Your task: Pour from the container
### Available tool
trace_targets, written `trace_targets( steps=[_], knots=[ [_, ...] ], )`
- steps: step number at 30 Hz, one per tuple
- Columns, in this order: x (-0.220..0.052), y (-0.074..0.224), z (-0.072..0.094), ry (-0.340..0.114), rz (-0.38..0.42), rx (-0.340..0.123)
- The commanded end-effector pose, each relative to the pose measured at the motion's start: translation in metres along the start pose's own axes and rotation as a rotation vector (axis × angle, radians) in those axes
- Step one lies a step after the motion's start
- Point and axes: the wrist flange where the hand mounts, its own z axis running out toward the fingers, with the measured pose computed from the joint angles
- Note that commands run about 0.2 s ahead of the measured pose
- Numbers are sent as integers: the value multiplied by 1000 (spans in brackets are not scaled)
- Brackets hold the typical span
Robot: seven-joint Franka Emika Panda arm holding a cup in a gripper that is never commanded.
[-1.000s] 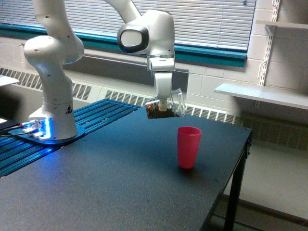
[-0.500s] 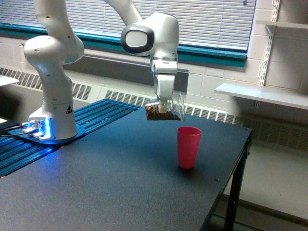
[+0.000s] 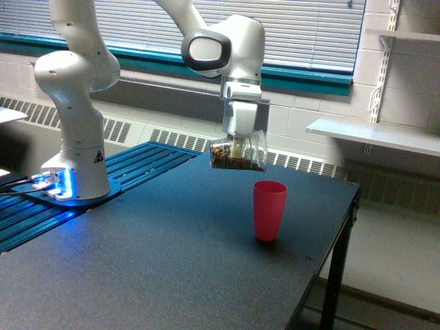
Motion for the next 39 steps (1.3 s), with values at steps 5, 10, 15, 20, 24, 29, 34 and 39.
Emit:
trace_targets(
  steps=[5,10,15,20,24,29,34,39],
  knots=[
    [4,-8,-6,-5,-15,-46],
    [5,-10,-7,-14,-39,-66],
    [6,-12,-8,-21,-55,-82],
    [6,-14,-8,-20,-58,-91],
    [7,-15,-9,-22,-63,-98],
    [7,-17,-11,-27,-73,-111],
    [8,-17,-12,-31,-84,-127],
    [8,-17,-14,-37,-96,-148]
  ],
)
